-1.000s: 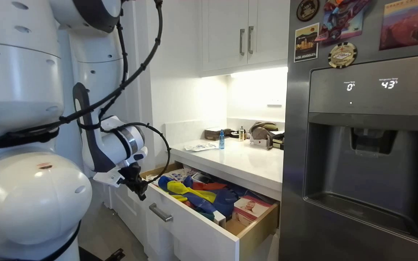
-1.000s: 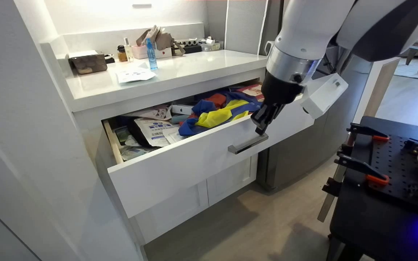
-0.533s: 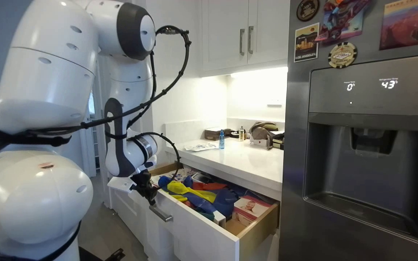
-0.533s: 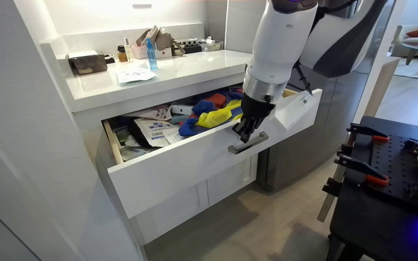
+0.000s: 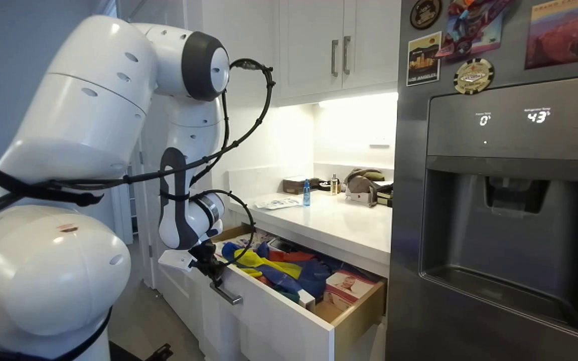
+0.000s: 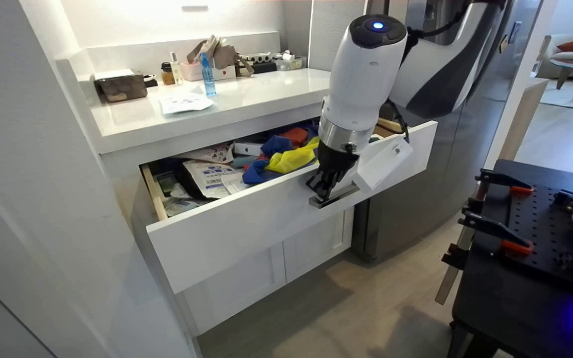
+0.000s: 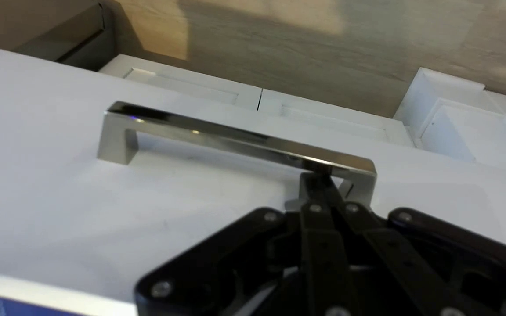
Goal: Close the open drawer
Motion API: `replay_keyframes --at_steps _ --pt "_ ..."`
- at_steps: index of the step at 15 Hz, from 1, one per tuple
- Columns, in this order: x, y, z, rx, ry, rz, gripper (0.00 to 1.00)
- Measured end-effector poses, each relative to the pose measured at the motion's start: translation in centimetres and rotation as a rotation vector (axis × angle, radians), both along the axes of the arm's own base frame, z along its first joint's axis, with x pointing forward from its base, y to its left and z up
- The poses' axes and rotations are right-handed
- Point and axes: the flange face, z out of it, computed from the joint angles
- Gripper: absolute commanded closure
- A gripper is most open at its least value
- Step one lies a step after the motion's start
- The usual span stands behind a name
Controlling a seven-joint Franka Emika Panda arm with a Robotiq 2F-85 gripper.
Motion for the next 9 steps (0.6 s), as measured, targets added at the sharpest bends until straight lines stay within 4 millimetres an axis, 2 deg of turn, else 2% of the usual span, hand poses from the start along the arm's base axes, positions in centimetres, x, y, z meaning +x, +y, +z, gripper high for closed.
replay_keyframes --at_steps 9 --pt "2.0 0.3 1.1 -0.022 -0.057 0.019 0.99"
